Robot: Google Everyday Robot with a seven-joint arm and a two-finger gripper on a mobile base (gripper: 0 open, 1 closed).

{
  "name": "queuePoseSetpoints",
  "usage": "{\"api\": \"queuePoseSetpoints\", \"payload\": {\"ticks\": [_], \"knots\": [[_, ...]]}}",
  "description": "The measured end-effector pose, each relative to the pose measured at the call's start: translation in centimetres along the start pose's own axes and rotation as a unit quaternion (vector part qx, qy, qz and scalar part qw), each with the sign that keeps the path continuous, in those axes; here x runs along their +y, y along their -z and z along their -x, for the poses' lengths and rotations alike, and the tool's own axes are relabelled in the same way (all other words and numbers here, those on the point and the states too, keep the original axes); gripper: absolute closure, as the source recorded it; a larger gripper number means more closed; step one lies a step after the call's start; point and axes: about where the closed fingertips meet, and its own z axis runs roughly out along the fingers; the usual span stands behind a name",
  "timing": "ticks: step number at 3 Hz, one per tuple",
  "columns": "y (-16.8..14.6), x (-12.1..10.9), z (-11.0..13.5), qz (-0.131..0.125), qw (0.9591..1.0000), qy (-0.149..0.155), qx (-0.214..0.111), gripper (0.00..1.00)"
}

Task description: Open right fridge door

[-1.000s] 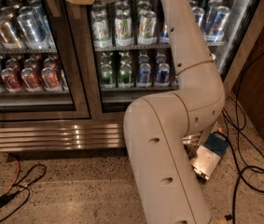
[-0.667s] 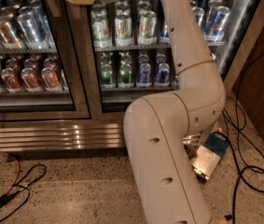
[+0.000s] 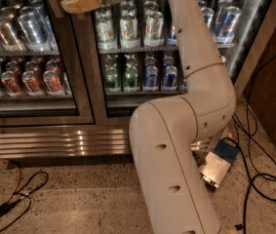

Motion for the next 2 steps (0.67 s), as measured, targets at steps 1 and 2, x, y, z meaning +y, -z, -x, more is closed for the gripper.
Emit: {"api": "queuePoseSetpoints", "payload": {"ticks": [1,2], "knots": [[3.1,0.7,0.4,-0.006,0.9995,-0.025,0.016,0.03],[8.1,2.2,1.6,-0.018,0.9973,-0.055,0.044,0.05]]}}
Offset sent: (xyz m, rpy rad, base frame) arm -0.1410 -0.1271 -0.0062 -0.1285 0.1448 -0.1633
